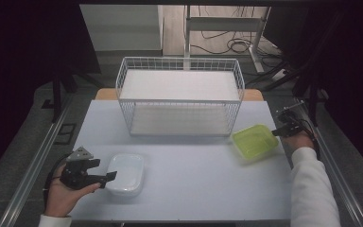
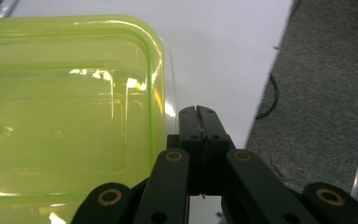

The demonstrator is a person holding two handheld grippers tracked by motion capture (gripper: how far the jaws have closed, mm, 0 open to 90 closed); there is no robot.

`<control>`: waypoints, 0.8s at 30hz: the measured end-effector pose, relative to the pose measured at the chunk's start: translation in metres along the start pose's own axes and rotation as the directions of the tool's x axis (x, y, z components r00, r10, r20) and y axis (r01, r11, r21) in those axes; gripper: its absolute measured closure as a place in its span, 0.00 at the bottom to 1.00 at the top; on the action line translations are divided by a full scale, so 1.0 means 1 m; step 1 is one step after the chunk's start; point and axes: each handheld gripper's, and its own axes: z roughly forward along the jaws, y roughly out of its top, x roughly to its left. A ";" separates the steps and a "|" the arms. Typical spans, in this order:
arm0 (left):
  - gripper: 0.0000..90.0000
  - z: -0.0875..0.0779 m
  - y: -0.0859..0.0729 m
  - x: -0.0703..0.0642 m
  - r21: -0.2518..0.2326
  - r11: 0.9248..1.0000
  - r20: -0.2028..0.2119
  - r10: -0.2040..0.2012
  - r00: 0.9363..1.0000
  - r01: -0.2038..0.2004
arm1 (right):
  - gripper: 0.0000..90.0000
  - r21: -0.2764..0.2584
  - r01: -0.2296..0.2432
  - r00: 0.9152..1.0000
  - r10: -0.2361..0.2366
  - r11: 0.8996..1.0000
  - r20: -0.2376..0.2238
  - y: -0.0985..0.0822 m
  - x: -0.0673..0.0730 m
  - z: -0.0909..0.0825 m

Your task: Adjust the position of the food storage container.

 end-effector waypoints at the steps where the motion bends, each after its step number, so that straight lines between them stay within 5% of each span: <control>1: 0.21 0.000 0.000 0.000 -0.001 1.000 0.000 0.001 1.000 -0.001 | 0.99 0.003 0.008 1.000 -0.008 1.000 -0.011 0.000 0.004 0.000; 24: 0.21 -0.010 0.002 0.003 -0.042 0.999 0.019 -0.009 1.000 0.009 | 0.99 -0.007 -0.001 0.997 0.000 1.000 -0.071 -0.011 0.053 -0.008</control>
